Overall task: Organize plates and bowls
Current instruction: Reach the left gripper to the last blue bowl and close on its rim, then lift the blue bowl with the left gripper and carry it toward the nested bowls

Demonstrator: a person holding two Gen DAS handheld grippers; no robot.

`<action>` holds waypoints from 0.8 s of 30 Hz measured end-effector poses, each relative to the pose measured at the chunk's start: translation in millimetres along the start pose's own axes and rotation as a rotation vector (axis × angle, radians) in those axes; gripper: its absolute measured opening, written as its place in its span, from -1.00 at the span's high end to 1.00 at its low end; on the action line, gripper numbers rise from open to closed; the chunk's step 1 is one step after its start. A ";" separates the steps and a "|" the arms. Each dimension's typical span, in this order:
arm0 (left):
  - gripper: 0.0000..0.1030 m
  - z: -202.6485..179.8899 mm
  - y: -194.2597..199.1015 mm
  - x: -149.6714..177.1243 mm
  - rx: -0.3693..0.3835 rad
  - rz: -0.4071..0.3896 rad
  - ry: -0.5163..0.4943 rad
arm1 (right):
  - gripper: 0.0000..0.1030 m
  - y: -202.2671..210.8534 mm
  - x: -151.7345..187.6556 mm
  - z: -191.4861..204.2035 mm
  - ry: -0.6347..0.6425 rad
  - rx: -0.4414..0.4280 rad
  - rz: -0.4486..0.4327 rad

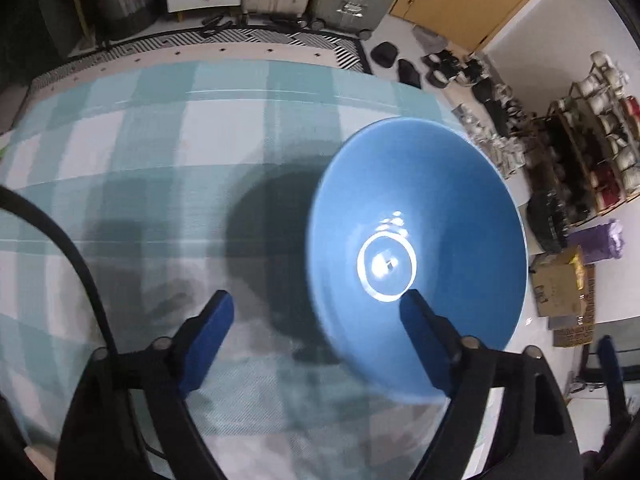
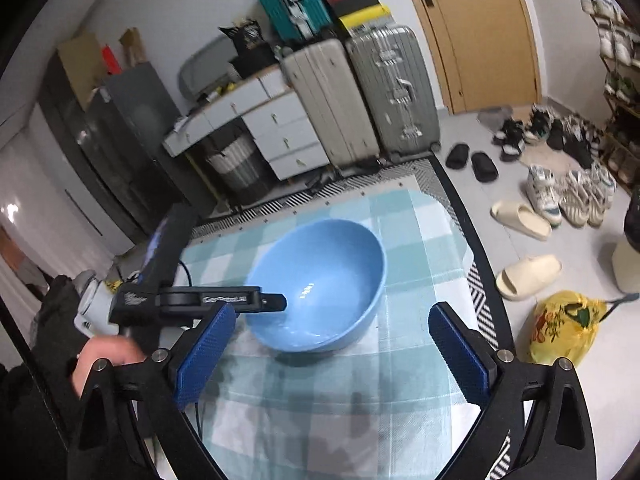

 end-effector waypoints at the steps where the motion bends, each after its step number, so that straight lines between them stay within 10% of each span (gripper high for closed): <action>1: -0.13 -1.7 -1.8 -1.3 0.000 -0.003 0.002 | -0.92 -6.2 1.2 -3.9 -0.010 0.006 0.006; 7: 0.74 -9.4 -26.9 0.4 -0.058 0.043 -0.047 | -0.83 -39.2 5.9 -17.9 -0.008 0.029 0.049; 18: 0.79 -17.2 -20.8 21.8 -0.179 0.093 -0.141 | -0.03 -54.7 22.4 -23.6 -0.039 0.051 0.147; 24: 0.75 -1.0 -9.0 46.7 -0.220 0.133 -0.217 | 0.02 -45.1 39.9 -19.1 -0.034 0.065 0.177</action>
Point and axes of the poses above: each gripper's, at about its wrist camera, not at the fingertips, and y roughly against the way its jaws point, z to its left, x to its underside, the point moved 4 cm from there along -y, roughly the way its jaws point, and after that the axes turned 1 degree about -y, right-handed, at the moved point
